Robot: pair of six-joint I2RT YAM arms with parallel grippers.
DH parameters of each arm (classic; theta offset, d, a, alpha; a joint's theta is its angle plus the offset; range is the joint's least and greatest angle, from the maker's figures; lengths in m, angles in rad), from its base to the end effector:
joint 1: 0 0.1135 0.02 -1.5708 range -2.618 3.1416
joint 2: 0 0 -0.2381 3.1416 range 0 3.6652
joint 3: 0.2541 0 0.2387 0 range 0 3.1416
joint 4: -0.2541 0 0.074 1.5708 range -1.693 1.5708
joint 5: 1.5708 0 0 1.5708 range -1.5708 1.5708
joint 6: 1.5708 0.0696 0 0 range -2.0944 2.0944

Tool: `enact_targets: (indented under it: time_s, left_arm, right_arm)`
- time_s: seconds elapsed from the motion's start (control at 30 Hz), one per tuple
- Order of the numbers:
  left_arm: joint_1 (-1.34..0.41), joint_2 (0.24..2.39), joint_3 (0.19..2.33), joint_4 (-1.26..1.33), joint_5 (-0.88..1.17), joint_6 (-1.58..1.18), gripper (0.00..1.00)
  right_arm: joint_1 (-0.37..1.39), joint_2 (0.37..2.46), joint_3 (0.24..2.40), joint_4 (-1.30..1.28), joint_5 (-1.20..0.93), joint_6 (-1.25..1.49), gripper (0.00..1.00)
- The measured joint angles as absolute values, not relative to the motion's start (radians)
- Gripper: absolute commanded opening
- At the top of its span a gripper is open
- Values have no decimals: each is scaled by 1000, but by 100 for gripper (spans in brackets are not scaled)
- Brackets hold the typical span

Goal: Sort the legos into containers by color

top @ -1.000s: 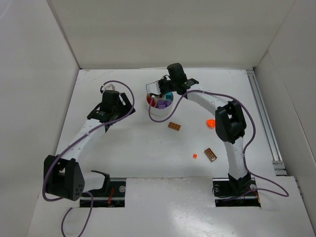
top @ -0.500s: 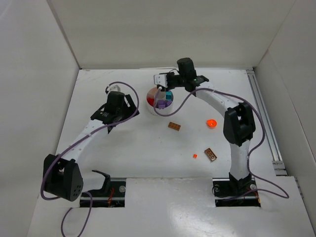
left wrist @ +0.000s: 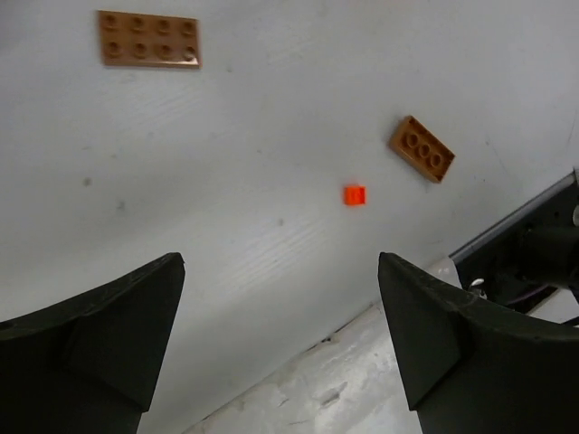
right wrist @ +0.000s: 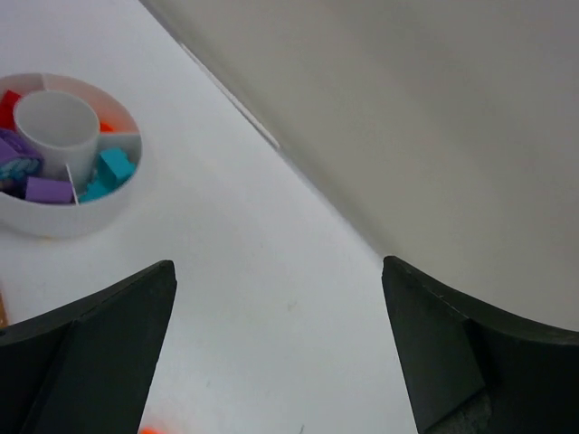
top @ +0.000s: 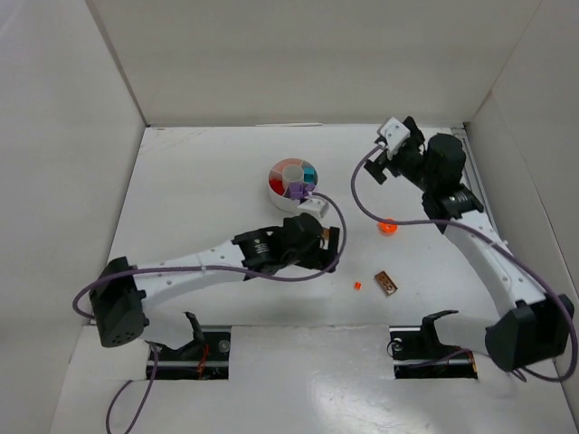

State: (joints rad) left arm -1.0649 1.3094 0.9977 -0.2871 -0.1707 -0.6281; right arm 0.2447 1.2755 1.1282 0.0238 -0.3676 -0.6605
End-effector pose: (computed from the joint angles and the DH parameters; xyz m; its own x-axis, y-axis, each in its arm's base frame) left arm 0.1628 -0.2694 0.2494 -0.6876 0.0462 -0.7246 0.4820 0.7754 -0.4079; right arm 0.3102 0.1032 0.3496 0.2566 -0.5260 -0.8108 -0.5251 0.6284 -0.5739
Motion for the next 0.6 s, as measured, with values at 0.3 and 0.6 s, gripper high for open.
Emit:
enact_targets:
  time_s: [0.3, 0.6]
  left_arm:
    - [-1225, 1728, 1226, -260, -188, -599, 68]
    - [-1250, 1932, 1338, -270, -174, -570, 53]
  right_arm:
    - [190, 944, 950, -323, 50, -465, 100]
    - [137, 791, 902, -484, 179, -456, 100]
